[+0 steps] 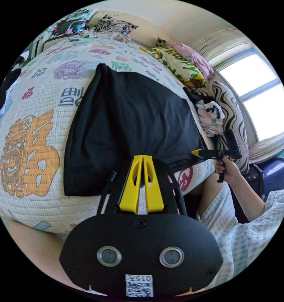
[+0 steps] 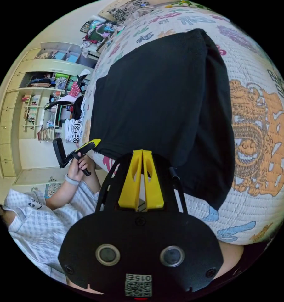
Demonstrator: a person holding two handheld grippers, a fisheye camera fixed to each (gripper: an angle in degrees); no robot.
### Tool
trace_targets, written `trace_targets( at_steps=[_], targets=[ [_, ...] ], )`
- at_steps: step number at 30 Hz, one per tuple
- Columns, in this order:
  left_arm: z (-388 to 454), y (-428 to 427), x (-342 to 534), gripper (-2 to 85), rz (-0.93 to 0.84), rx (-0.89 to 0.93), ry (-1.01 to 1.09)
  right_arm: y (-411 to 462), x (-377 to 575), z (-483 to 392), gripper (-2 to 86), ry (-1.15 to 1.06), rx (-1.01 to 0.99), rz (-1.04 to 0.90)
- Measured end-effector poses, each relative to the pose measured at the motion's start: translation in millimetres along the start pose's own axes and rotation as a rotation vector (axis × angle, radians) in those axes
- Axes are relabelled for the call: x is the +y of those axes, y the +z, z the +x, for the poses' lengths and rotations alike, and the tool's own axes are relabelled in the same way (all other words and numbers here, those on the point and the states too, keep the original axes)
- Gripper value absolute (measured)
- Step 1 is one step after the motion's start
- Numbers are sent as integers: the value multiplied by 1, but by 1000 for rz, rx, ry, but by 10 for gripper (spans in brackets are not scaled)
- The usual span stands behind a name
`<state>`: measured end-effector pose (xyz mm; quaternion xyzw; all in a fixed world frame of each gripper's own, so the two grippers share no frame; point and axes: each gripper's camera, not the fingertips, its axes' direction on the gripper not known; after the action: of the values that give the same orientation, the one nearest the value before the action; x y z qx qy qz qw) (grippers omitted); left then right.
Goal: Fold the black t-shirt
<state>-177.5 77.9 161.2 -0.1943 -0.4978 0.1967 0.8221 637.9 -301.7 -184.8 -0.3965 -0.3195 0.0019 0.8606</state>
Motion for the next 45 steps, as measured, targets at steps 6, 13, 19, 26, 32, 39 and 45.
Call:
trace_targets(
  at_steps=[6, 13, 19, 26, 32, 39, 45],
  targets=[
    [-30, -49, 57, 2, 244, -55, -222, -18, 11, 0, -5, 170, -4, 113],
    [-60, -58, 92, 80, 363, -175, -406, -28, -75, -109, 0, -76, 21, 128],
    [-76, -41, 98, 12, 329, -24, -420, 39, -215, -243, 48, -334, 116, -17],
    [-88, -39, 110, -2, 375, 75, -472, 159, -368, -349, 83, -362, 289, -238],
    [-90, -33, 115, -3, 383, 102, -493, 247, -439, -376, 68, -273, 562, -444],
    [-86, -43, 127, -5, 477, 197, -478, 272, -455, -408, 3, -381, 755, -455],
    [-81, -89, 158, -7, 592, 300, -427, 238, -452, -448, -5, -533, 532, -393]
  ],
)
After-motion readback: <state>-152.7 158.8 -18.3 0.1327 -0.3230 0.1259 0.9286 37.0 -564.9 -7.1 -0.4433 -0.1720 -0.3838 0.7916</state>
